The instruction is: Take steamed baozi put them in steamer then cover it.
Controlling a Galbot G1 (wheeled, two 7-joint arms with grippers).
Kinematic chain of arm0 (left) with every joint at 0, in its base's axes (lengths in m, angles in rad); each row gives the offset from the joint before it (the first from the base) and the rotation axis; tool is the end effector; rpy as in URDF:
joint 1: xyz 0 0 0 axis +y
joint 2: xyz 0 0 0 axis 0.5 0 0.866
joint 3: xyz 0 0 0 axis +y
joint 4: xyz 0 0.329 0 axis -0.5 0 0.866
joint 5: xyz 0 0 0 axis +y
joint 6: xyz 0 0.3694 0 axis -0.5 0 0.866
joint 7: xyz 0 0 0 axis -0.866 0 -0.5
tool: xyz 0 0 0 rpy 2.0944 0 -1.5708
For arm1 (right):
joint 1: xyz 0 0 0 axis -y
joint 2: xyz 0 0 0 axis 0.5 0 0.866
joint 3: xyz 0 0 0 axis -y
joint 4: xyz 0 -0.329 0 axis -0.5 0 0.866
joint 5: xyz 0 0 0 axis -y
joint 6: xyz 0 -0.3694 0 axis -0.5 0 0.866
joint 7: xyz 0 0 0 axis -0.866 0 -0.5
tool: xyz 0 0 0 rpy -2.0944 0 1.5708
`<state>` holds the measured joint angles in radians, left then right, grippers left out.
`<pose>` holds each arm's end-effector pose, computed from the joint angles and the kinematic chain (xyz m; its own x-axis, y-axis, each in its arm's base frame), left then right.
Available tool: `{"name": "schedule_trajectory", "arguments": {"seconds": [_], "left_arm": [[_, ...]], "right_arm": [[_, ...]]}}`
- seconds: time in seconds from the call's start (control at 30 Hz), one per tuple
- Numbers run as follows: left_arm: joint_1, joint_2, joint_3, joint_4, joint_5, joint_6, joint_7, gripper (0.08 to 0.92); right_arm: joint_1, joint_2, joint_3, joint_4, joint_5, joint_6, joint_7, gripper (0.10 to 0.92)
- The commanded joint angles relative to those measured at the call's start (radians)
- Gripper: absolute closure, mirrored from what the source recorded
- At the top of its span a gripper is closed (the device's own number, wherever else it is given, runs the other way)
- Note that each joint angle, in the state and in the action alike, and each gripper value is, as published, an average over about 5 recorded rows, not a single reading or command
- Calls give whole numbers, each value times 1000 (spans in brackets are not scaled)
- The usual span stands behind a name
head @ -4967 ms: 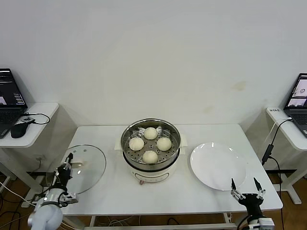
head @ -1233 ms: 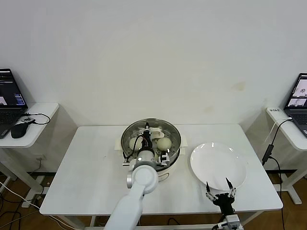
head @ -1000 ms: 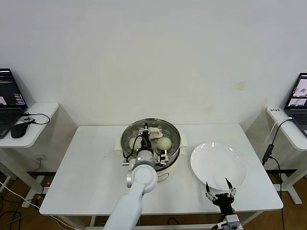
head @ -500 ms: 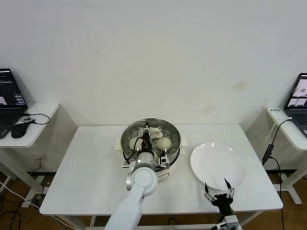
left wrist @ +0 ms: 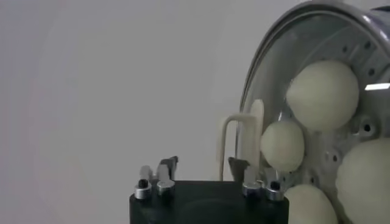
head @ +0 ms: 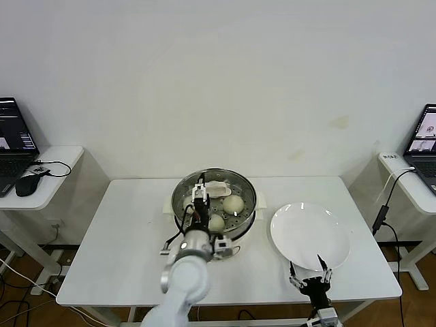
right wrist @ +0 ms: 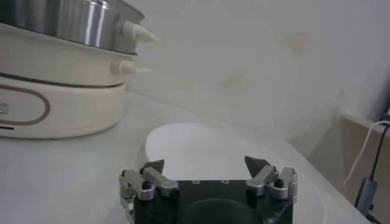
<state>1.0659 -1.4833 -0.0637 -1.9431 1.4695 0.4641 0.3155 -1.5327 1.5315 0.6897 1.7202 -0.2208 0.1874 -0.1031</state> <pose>0.3044 -0.1351 -0.2130 -0.9976 0.0552 0.0420 0.0504 0.1601 0.9858 0.1920 -0.0711 -0.4082 -0.9841 0.0050 0.1773 -0.0489 0.9532 -0.2983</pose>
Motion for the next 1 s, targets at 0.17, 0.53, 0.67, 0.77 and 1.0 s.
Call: {"name": "schedule_trajectory", "arguments": {"seconds": [0.17,0.53,0.67,0.77,1.0], "left_arm": [[541,263,-363,-380,-1198,-322,-383,178],[795,207,-536,-253,-1819,-611,-536,177],[824,178,-520,-210,-1794,-648,-527,177],[804,152,-525,-145,-1786,-678,-514,177],[791,132,-529,-59,-1754,-699,-445,177]], "right_arm": [[-47,-22,-39,61,47,8,-3,203],[-152,-106,-90,161,146,-9,-28,203],[-192,-152,-83,200,199,-38,-46,202],[-221,-168,-81,227,212,-44,-48,203],[-253,-134,-90,254,163,-33,-39,202]]}}
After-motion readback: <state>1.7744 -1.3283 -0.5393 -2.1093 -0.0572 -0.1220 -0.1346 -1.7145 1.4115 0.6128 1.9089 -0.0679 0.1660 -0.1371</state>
